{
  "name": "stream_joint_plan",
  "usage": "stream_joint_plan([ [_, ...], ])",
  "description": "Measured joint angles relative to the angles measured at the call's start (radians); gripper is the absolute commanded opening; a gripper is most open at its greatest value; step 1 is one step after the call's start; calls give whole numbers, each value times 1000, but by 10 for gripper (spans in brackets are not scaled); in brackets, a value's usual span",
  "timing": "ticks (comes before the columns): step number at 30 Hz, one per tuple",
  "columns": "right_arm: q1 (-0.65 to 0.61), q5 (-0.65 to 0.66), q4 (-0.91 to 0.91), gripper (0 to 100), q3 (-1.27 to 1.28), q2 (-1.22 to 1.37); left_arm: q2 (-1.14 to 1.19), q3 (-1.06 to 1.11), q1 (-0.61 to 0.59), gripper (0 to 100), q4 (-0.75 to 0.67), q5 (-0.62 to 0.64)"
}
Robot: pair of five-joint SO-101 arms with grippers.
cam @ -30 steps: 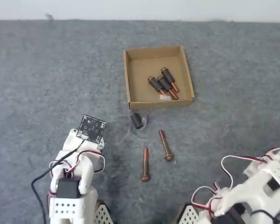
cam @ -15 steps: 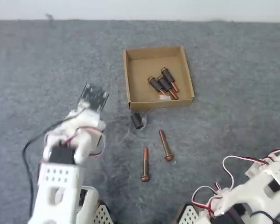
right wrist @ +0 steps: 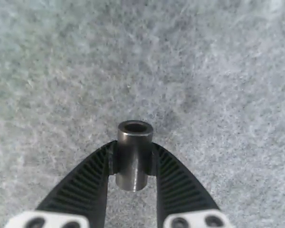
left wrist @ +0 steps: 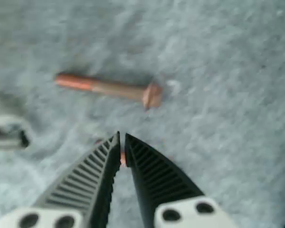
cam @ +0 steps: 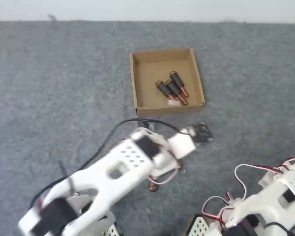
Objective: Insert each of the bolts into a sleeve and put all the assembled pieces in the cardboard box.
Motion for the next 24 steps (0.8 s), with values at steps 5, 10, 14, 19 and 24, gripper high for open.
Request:
stream_joint_plan([
  [5,-5,0,0,9,5,0,301,-141,26,11,-41,49],
  [10,-26,0,-17,8,12,0,497,-282,38,11,11,48],
  [14,-26,0,-17,8,12,0,509,-307,38,11,18,49],
  [19,-26,0,-18,8,20,0,517,-325,44,12,-35,57],
  [24,-26,0,-18,8,23,0,522,-374,55,13,-169,124],
])
